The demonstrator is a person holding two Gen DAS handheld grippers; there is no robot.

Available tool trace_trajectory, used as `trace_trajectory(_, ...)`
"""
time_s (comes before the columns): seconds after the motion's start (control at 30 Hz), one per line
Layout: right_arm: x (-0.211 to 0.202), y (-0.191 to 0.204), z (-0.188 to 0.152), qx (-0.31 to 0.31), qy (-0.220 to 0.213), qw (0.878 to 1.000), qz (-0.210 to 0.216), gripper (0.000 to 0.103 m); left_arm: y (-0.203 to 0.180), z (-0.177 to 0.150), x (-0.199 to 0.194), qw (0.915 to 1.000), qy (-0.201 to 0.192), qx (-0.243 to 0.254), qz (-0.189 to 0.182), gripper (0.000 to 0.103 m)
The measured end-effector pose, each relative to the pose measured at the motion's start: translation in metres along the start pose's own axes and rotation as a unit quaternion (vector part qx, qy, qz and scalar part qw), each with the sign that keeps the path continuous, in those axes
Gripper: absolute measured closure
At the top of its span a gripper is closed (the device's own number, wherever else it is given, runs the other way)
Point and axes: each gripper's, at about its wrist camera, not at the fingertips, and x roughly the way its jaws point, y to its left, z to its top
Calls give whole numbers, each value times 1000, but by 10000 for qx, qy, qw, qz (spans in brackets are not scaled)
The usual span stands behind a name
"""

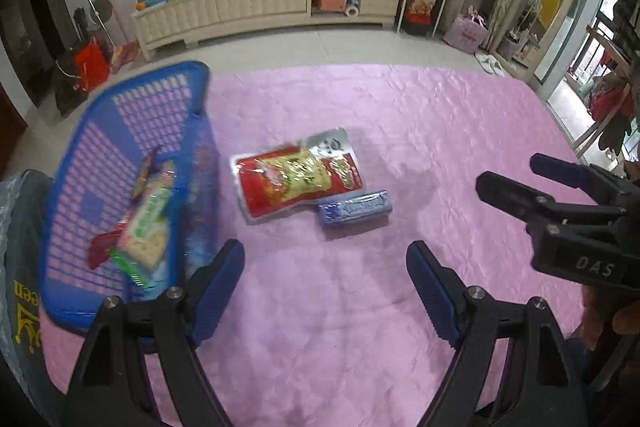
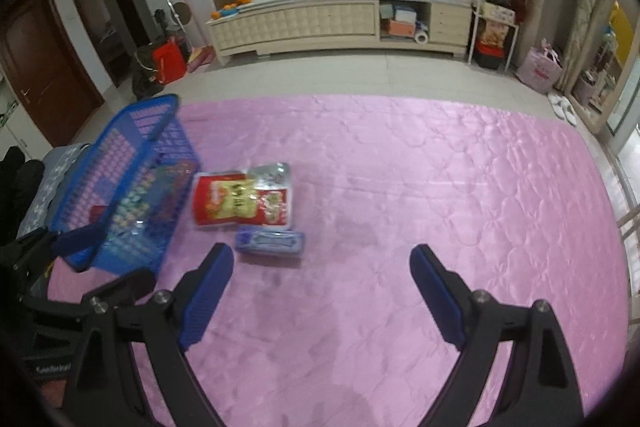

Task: Organize snacks
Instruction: 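Withdraw both open grippers from the basket toward the last snacks, then grasp the blue Doublemint gum box with the left gripper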

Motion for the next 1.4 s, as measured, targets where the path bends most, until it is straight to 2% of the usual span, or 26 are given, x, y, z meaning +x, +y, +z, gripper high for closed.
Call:
trace_trajectory(0.1,19,-11,-2,63,92,9999,16,11,-5,4,23,9999,133,17,10,22)
trace_trajectory(0.23,47,-16,-1,-110,109,9996,-215,11,-2,7,49,9996,208,-177,-97,22)
trace_trajectory(0.4,69,-21,-5,-241,172,9995,-115,11,3,8,82,9976,457,-429,-285,22)
trace_trajectory(0.57,79,-38,-2,-25,406,9992,-54,11,2,11,102,9948,617,-631,-506,22)
trace_trajectory(0.67,82,-52,-6,134,482,9987,-95,11,-5,13,109,9953,667,-575,-408,22)
trace_trajectory(0.8,92,-63,-13,211,711,9970,-238,11,-18,16,117,9949,733,-503,-479,22)
trace_trajectory(0.93,91,-72,-14,290,722,9963,-367,11,-20,21,125,9952,785,-471,-350,22)
trace_trajectory(1.17,87,-80,-8,402,664,9967,-237,11,-27,29,148,9933,1053,-426,-194,21)
trace_trajectory(1.4,96,-81,-5,407,763,9961,-172,11,-36,35,158,9928,1066,-549,-83,21)
